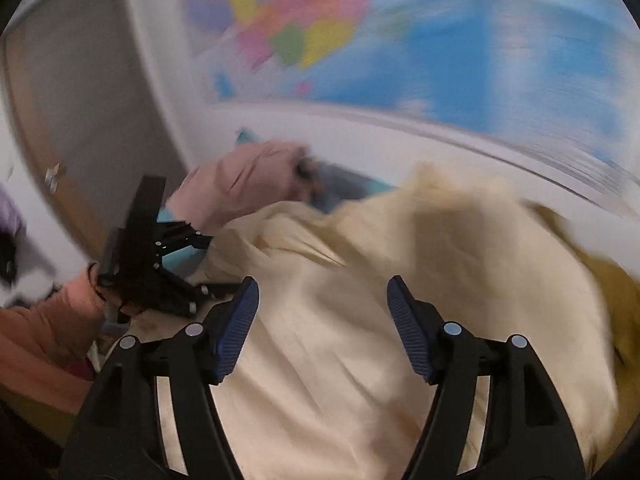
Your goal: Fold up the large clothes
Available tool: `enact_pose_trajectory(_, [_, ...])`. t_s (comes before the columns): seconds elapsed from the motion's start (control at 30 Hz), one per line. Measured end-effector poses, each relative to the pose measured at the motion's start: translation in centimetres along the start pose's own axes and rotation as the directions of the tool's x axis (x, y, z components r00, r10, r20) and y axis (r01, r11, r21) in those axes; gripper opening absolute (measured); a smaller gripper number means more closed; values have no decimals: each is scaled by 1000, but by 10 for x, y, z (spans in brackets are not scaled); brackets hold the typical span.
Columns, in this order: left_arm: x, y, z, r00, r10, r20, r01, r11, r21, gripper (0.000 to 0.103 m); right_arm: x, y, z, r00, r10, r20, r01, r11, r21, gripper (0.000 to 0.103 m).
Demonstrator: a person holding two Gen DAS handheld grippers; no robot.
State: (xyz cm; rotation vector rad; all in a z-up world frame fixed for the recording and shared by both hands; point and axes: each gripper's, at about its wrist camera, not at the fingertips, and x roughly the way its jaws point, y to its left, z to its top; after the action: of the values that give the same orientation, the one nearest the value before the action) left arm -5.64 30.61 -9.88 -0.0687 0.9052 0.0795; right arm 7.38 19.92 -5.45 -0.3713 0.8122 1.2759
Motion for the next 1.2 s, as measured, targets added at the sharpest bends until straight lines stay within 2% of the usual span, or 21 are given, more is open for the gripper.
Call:
enact_pose_trajectory(0.03, [0,1,-1,1000,-5,-1,5,1000,-8,75,25,4,12,999,33,-27,-34,999,-6,65])
enact_pose_trajectory(0.1, [0,1,-3,1000,-12,-2,12,1000,-20,75,68,12,32,996,39,-81,-42,998,-41,65])
enact_pose_trajectory(0.2, [1,5,-7,1000,-30,-3,30,999,-45,75,121,6,48,983,70,-171,-71,998,1,63])
enact_pose_trajectory(0.27, [3,7,-10,999,-37,-3,37,998,-52,76,142,-1,47,960,159,-230,-152,987,48,36])
enact_pose_trajectory(0.3, [5,9,-13,999,-40,-6,40,998,-57,76,141,-1,46,958,172,-230,-169,985,33,14])
enact_pose_trajectory(0.33, [7,11,-15,999,-48,-8,47,997,-64,76,132,0,48,962,184,-202,-184,983,18,7])
enact_pose_trajectory(0.4, [8,14,-18,998,-65,-1,65,995,-77,78,110,-5,53,974,191,-119,-190,982,26,5])
enact_pose_trajectory(0.5, [8,24,-19,989,-144,33,148,978,-145,81,75,-23,56,983,175,47,-178,981,82,4])
enact_pose_trajectory(0.57, [12,26,-20,987,-163,13,163,974,-158,81,80,-30,54,983,178,52,-183,977,112,3])
enact_pose_trajectory(0.63, [17,23,-22,990,-142,-19,138,980,-145,81,102,-32,47,992,126,7,-126,987,101,4])
enact_pose_trajectory(0.7, [17,17,-22,993,-113,-39,108,989,-106,80,125,-27,46,998,26,-50,-22,998,62,14])
enact_pose_trajectory(0.77, [15,15,-20,993,-98,-61,92,992,-88,80,124,-35,44,998,8,-69,0,995,104,34])
enact_pose_trajectory(0.8, [12,14,-20,994,-93,-59,88,993,-85,80,109,-38,44,999,-11,-36,16,991,134,41])
enact_pose_trajectory(0.87, [-2,13,-17,998,-63,-27,61,996,-63,80,61,-36,39,997,-9,71,1,994,106,57])
enact_pose_trajectory(0.93, [-17,10,-15,998,-54,14,54,998,-39,80,19,-33,27,992,-39,117,30,996,79,64])
enact_pose_trajectory(1.03, [-42,-1,-11,993,-80,84,79,997,19,80,-45,-37,-14,988,-100,114,92,993,69,68])
enact_pose_trajectory(1.13, [-50,-13,-5,988,-119,102,112,991,72,80,-84,-49,-70,977,-207,46,200,972,124,72])
enact_pose_trajectory(1.2, [-43,-25,2,990,-107,92,96,988,119,80,-108,-59,-110,952,-306,-19,304,937,174,75])
